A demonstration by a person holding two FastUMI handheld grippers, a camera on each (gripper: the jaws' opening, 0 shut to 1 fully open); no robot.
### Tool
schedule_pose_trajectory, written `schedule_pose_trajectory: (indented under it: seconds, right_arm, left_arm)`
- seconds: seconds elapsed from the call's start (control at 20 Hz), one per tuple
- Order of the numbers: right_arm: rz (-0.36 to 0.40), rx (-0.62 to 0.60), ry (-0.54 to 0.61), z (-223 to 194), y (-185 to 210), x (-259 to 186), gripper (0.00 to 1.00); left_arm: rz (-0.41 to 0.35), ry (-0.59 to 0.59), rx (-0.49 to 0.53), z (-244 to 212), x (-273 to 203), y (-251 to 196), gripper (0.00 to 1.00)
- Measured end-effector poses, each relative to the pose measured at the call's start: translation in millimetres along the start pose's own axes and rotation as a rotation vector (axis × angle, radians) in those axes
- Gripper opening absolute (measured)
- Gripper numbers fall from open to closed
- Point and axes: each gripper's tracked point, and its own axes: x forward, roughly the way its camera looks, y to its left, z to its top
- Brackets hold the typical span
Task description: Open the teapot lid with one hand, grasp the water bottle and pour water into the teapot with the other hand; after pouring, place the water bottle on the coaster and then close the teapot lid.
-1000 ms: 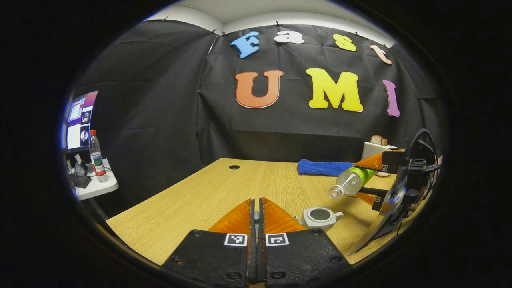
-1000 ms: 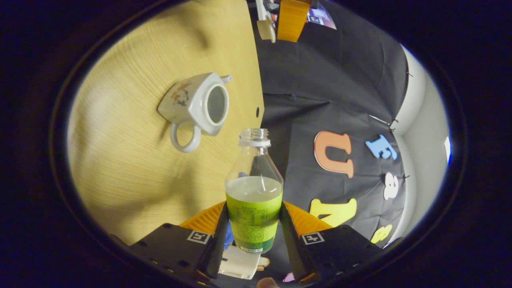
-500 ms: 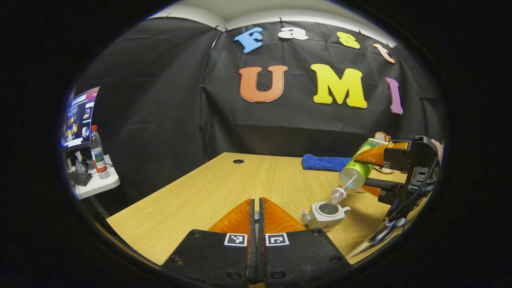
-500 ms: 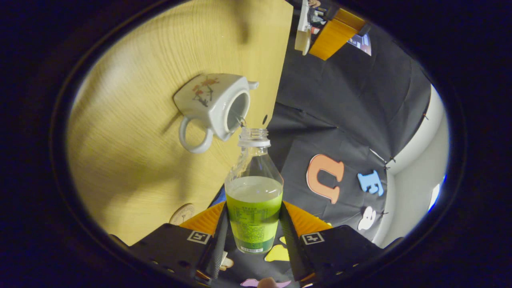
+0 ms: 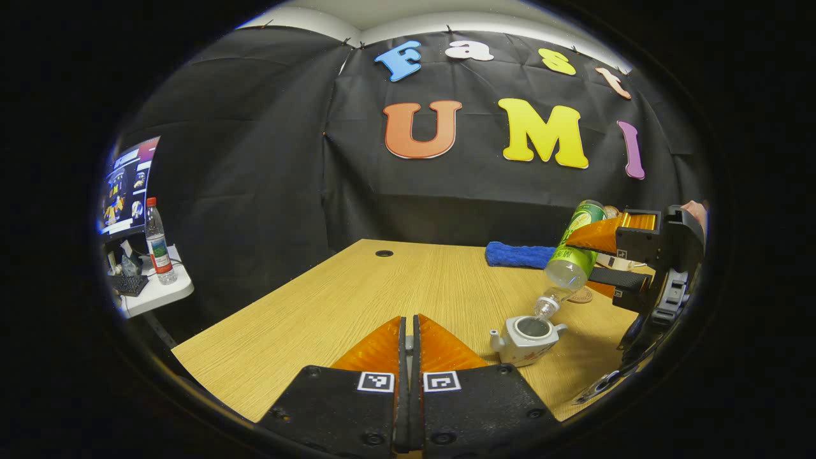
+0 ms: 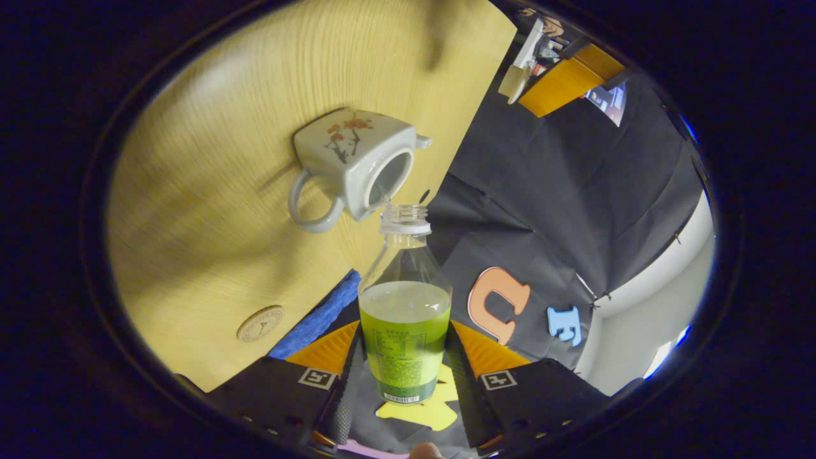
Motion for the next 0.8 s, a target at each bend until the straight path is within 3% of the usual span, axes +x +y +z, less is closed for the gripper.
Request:
schedule_pose_trajectory:
  seconds: [0.8]
  right_arm:
    - [-0.020,-0.026,-0.008,6,-12,-1,0.67]
  left_arm:
    - [0.028,0.028,0.001,-12,3,14,0.02]
